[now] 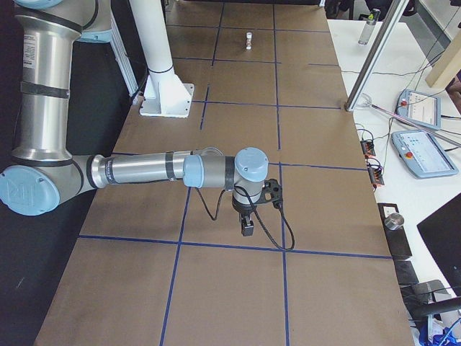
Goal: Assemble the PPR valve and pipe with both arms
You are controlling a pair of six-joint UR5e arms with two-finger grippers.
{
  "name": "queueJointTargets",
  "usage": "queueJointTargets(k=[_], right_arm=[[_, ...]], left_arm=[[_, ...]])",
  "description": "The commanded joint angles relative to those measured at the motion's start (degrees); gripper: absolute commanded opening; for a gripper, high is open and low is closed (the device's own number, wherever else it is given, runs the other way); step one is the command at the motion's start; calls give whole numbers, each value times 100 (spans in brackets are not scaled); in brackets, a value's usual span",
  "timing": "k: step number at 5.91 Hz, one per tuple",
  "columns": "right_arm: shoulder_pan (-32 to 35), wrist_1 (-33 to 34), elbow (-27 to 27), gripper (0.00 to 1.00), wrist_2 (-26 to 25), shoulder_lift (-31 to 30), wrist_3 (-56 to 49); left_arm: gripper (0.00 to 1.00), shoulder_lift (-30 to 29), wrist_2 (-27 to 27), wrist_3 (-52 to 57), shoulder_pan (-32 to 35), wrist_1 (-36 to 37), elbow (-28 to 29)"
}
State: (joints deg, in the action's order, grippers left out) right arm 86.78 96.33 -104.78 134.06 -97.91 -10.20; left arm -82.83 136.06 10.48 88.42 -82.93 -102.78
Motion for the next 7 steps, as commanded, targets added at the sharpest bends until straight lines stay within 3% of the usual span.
queueJointTargets(k=[1,5,7], right_arm=[[-3,-1,1,100,6,-9,9],[-3,-1,1,100,322,-79,1],[-3,-1,1,100,340,-79,10]], left_arm=[[100,21,-35,6,-9,14,-75],[100,195,17,7,-194,-21,-59],[100,310,0,-55,-420,-973,-85]])
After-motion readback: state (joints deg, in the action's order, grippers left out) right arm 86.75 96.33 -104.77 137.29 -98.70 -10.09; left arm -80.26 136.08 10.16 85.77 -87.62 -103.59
